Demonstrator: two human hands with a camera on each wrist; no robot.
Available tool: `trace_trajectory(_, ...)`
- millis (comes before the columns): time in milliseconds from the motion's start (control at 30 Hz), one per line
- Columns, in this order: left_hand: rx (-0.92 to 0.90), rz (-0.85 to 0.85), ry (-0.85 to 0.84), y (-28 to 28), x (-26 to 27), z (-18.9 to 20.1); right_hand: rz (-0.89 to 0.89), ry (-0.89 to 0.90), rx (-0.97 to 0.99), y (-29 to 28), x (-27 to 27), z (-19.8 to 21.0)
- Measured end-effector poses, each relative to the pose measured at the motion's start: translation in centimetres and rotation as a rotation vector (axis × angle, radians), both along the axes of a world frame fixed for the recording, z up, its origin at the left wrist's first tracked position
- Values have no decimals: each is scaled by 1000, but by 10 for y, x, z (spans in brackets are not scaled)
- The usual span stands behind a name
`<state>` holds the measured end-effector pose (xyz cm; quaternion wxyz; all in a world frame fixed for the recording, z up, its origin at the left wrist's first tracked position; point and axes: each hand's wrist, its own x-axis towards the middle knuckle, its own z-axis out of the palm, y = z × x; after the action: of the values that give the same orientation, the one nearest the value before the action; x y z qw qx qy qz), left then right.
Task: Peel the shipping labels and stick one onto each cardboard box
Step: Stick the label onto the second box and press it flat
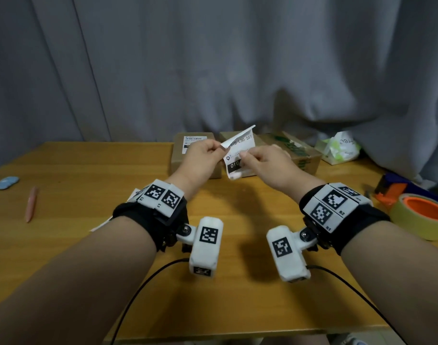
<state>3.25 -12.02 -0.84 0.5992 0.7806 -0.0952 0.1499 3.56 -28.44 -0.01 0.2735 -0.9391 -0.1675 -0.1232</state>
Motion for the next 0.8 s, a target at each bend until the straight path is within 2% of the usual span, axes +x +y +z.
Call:
trace_trajectory(100,0,-26,44,-3,10,-1,-78,-17,-2,-3,9,2)
trace_trajectory(233,28,-45,92,-6,21,0,42,158,328,-9,16,8)
trace_trajectory(300,59,-45,101,-8,26,2,69,221,420,-14,20,12)
trace_trajectory(433,69,-36,111,-13,43,4,110,315,499,-21,33,18)
trace_trajectory(567,98,-38,125,-16,63,10,68,318,526,-28,52,25)
trace_trajectory(667,258,19,106,-15,83,17,7,256,513,-35,69,33)
trace_trajectory(800,675,73,90,-13,116,17,-28,257,580,-48,93,42)
